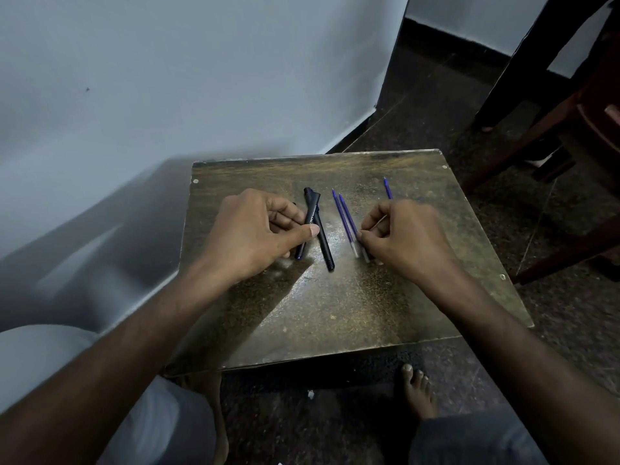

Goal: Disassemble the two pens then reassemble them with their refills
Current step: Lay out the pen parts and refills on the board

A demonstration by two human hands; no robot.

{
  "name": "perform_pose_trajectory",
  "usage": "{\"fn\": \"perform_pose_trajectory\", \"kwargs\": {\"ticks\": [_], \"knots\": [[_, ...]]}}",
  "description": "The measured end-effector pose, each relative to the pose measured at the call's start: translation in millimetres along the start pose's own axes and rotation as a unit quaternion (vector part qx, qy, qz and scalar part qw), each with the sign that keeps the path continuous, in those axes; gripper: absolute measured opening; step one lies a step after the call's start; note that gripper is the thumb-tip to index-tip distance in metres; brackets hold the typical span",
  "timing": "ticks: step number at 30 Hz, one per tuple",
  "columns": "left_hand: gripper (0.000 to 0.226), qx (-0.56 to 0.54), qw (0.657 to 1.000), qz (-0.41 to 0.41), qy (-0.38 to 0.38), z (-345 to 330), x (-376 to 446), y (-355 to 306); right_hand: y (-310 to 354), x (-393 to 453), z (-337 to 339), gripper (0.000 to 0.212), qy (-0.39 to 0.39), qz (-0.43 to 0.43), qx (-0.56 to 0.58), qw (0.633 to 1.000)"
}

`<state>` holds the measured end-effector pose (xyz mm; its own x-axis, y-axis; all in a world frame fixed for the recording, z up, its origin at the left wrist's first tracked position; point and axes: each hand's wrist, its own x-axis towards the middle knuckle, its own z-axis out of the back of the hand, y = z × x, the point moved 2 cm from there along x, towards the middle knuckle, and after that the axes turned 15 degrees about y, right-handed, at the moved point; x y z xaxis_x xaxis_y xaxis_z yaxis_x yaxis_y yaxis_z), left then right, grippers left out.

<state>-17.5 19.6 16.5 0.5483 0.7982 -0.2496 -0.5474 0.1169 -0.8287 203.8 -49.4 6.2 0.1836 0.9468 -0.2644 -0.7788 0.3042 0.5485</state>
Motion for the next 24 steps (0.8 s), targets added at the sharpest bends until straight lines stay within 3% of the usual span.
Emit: {"fn": "perform_pose_trajectory", "kwargs": {"ticks": [13, 24], "knots": [[0.021, 0.012, 1.0, -0.014, 0.003, -4.7, 2.4, -2.0, 6.4, 3.5, -4.9, 0.011, -0.021, -0.016, -0.071, 0.997], [0.016, 0.015, 1.0, -0.025, 0.006, -8.0, 2.5, -2.8, 31.7, -2.5, -13.5, 0.034, 0.045, -0.055, -0.174, 0.982]]}}
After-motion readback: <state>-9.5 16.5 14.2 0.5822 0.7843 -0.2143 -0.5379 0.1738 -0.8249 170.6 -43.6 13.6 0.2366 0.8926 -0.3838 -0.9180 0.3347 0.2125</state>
